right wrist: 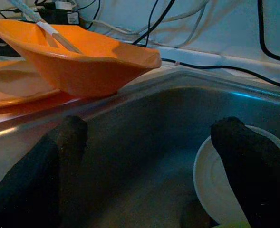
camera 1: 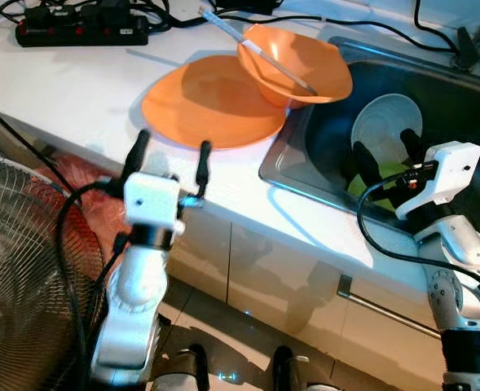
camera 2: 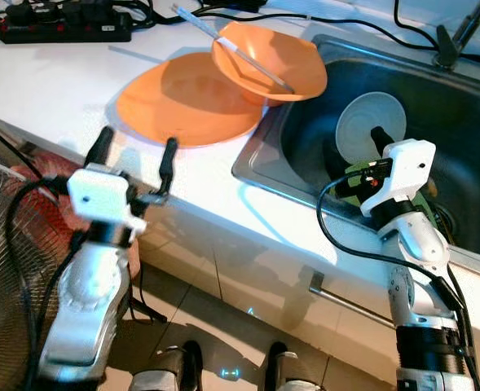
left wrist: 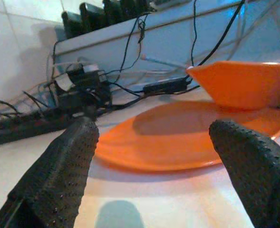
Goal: Kitchen organization
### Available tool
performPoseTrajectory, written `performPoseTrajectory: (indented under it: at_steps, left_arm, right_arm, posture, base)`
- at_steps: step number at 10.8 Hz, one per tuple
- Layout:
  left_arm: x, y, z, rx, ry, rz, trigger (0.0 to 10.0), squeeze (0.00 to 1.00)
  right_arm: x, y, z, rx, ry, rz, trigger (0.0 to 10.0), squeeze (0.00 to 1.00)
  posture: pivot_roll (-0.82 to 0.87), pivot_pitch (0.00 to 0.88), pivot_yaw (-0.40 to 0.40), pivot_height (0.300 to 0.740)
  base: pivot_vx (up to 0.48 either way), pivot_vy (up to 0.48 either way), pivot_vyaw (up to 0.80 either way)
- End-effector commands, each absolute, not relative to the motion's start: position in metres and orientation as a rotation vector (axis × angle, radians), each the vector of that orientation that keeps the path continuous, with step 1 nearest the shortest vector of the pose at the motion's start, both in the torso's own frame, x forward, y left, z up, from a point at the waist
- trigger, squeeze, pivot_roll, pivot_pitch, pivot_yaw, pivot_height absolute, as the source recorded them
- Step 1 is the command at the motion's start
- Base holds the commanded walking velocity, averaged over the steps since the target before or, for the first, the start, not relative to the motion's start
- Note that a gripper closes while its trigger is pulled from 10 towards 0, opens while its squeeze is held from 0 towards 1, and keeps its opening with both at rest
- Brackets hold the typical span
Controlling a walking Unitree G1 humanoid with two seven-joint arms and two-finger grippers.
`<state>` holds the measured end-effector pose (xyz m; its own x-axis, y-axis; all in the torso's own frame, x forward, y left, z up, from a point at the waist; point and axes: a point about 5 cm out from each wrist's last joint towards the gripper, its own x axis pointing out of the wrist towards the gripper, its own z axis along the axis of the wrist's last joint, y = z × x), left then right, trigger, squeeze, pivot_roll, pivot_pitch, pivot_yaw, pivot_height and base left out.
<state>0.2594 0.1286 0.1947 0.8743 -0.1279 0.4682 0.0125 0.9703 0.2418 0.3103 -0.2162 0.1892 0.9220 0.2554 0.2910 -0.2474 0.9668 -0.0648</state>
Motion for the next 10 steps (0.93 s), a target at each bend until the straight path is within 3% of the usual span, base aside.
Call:
performPoseTrajectory:
  at_steps: [1, 6, 10]
  left_arm:
    - [0.252, 0.134, 0.196, 0.271, -0.504, -0.040, 10.0, 0.00]
    - [0.224, 0.174, 0.161, 0.335, -0.340, 0.151, 10.0, 0.00]
    - [0.203, 0.210, 0.070, 0.317, 0.057, 0.208, 10.0, 0.00]
  right_arm:
    - [0.309, -0.219, 0.178, -0.018, -0.265, 0.243, 10.0, 0.00]
    - [0.311, -0.217, 0.175, -0.014, -0.259, 0.250, 10.0, 0.00]
    - [0.313, -0.216, 0.174, -0.017, -0.258, 0.247, 10.0, 0.00]
  posture:
    - [0.05, 0.225, -0.001, 0.740]
    - [0.07, 0.229, 0.001, 0.740]
    - [0.07, 0.218, 0.003, 0.740]
  base:
    - [0.000, 0.000, 0.00]
    - [0.000, 0.000, 0.00]
    - [0.000, 0.000, 0.00]
